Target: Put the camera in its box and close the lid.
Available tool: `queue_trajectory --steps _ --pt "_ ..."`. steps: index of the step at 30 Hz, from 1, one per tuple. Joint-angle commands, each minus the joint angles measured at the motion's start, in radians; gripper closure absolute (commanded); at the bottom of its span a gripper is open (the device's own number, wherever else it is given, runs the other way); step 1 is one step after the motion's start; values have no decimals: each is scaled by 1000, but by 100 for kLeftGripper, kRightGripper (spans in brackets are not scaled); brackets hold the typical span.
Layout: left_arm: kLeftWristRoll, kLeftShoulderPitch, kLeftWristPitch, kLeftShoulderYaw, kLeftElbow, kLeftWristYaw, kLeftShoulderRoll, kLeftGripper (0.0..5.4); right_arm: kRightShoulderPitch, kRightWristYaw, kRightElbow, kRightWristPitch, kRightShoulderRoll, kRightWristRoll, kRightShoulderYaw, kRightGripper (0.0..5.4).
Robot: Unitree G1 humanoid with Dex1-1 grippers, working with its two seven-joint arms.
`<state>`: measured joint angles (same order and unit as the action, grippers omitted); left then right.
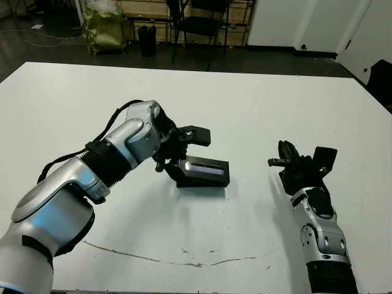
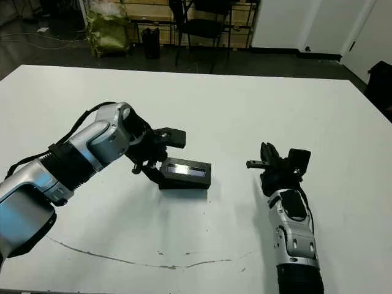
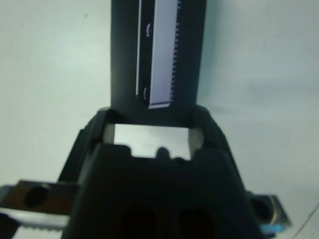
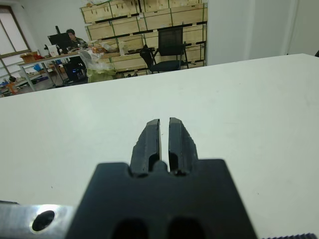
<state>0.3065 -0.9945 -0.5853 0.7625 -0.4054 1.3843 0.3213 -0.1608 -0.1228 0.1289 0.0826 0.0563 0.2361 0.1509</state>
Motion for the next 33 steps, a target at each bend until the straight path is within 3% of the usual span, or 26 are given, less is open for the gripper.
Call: queue_trajectory --steps 1,7,13,20,23,33 --pt "17 21 -5 4 -11 -12 16 298 15 0 11 15 6 0 7 540" --pt "3 15 -68 -15 -52 -14 1 314 21 7 -14 26 9 -11 -1 540" --pt "6 13 -105 -16 -87 -24 -7 314 12 -45 48 -49 19 3 10 540" --pt "-2 40 -144 -34 -105 -49 -5 314 11 -70 50 -56 23 13 18 540" --pt "-4 55 -99 -29 -119 -58 1 314 8 -87 68 -88 27 8 20 540" --pt "0 56 -92 -21 -126 -66 -5 314 18 -49 14 -37 19 -1 11 540"
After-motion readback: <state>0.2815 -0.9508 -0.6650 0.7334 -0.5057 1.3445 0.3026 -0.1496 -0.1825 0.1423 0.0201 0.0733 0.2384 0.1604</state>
